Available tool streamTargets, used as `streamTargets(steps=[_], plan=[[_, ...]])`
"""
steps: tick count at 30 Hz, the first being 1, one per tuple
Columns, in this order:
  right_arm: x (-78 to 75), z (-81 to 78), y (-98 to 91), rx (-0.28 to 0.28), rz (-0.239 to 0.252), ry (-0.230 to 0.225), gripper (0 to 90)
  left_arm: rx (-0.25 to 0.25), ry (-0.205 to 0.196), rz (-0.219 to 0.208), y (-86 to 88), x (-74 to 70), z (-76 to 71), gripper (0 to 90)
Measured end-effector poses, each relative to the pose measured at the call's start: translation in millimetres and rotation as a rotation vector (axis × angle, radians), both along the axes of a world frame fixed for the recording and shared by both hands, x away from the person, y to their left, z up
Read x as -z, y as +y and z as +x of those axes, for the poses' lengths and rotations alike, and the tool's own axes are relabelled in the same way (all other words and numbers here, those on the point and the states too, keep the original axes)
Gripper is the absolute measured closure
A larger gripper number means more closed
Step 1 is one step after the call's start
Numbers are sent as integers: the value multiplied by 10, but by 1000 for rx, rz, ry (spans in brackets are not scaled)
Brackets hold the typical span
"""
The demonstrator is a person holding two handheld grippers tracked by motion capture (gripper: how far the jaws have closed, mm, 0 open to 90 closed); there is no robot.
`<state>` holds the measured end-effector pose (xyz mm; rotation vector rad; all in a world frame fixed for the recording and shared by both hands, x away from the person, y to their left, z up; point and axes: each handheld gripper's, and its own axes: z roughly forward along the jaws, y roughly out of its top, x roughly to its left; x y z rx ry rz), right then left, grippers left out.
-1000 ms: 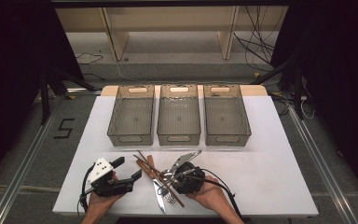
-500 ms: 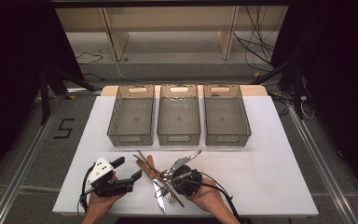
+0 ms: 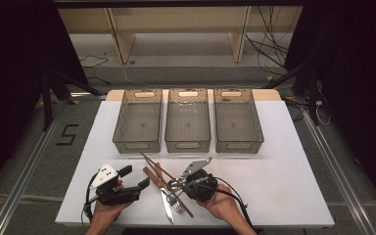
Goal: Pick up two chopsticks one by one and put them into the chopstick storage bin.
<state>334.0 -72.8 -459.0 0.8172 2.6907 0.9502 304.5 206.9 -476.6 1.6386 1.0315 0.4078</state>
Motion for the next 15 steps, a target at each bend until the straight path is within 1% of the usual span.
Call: streamTargets(steps=[1, 3, 4, 5, 6, 7, 8, 9, 10, 12, 13, 14, 15], plan=[[-24, -5, -10, 5, 12, -5, 852, 0, 12, -16, -12, -17, 0, 148], [-96, -22, -38, 6, 51, -30, 852, 5, 11, -30, -46, -58, -16, 160], [-110, -27, -42, 7, 62, -37, 852, 13, 5, -29, -70, -76, -21, 160], [-128, -30, -50, 7, 77, -46, 852, 21, 3, -18, -103, -102, -26, 162], [-145, -35, -55, 8, 87, -52, 852, 27, 9, -14, -138, -126, -25, 163], [-145, -35, -55, 8, 87, -52, 852, 37, 20, -23, -168, -146, -21, 165], [-172, -50, -62, 14, 105, -65, 852, 50, 35, -35, -193, -164, -14, 172], [-183, -55, -66, 14, 115, -73, 852, 51, 50, -49, -223, -180, -4, 176], [-195, -63, -69, 13, 127, -80, 851, 57, 65, -54, -245, -200, 9, 184], [-206, -70, -72, 13, 137, -87, 851, 73, 97, -75, -288, -250, 52, 195], [-227, -89, -68, 12, 153, -100, 851, 73, 110, -90, -310, -274, 73, 218], [-227, -89, -68, 12, 153, -100, 851, 79, 118, -104, -320, -293, 91, 218], [-238, -97, -68, 10, 168, -112, 851, 89, 132, -124, -334, -318, 113, 237]])
